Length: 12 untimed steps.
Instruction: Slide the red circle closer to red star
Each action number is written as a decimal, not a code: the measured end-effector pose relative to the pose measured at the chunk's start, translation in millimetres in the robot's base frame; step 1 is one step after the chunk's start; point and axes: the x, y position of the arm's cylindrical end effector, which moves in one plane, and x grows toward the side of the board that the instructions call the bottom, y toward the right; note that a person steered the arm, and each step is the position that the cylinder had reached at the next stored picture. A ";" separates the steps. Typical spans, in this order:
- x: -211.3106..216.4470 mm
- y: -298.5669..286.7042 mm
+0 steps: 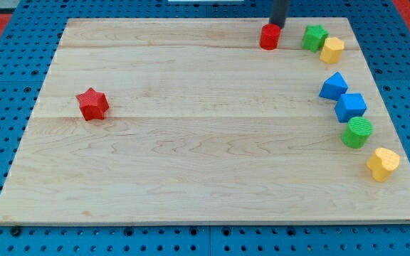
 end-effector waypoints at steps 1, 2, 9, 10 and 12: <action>2.5 -29.6; 9.6 -99.7; 0.4 -68.3; -18.0 -29.3; 54.7 -77.6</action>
